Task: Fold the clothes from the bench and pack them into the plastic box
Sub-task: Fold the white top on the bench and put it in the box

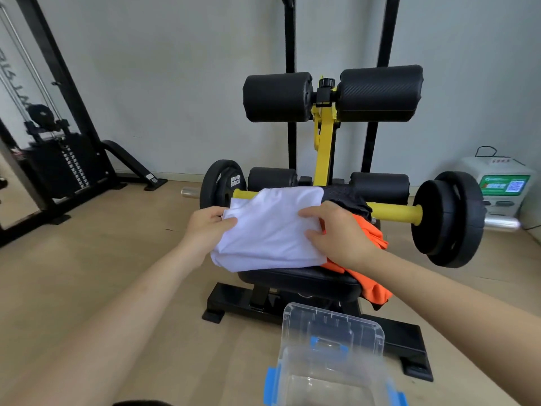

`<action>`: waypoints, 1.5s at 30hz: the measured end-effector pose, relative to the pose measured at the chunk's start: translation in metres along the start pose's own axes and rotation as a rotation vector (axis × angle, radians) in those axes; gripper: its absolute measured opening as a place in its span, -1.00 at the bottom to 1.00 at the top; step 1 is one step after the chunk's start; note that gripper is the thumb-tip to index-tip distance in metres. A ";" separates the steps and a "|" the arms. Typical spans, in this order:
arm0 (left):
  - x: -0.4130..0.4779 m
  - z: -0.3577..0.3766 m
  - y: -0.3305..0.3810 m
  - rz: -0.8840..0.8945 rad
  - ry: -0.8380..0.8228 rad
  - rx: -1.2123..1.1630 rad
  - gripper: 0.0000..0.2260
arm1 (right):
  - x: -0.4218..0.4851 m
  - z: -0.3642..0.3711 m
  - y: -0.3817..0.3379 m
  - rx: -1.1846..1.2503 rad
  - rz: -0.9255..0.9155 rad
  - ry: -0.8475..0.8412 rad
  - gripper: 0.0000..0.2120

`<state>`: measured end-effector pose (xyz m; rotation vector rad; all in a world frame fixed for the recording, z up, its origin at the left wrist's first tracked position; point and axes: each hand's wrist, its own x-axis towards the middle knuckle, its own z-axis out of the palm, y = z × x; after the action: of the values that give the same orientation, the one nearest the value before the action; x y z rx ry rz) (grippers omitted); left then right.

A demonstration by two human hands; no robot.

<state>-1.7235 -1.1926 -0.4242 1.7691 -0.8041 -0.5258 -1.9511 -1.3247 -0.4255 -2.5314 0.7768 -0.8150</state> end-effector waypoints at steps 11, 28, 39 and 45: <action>-0.006 0.052 0.045 0.038 -0.202 -0.289 -0.79 | -0.016 -0.057 0.046 -0.056 0.266 -0.030 -0.51; -0.028 0.004 0.020 0.510 -0.058 0.465 -0.75 | -0.021 -0.035 0.059 -0.051 0.157 -0.049 -0.49; -0.032 0.038 -0.010 0.834 -0.316 0.678 -0.65 | -0.018 -0.052 0.079 0.004 0.202 0.211 -0.58; -0.037 0.037 -0.008 0.844 -0.340 0.629 -0.62 | -0.031 -0.043 0.080 -0.188 0.020 0.185 -0.63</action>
<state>-1.7718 -1.1881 -0.4449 1.6752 -1.9895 0.0197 -2.0296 -1.3759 -0.4451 -2.6323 0.9784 -1.0246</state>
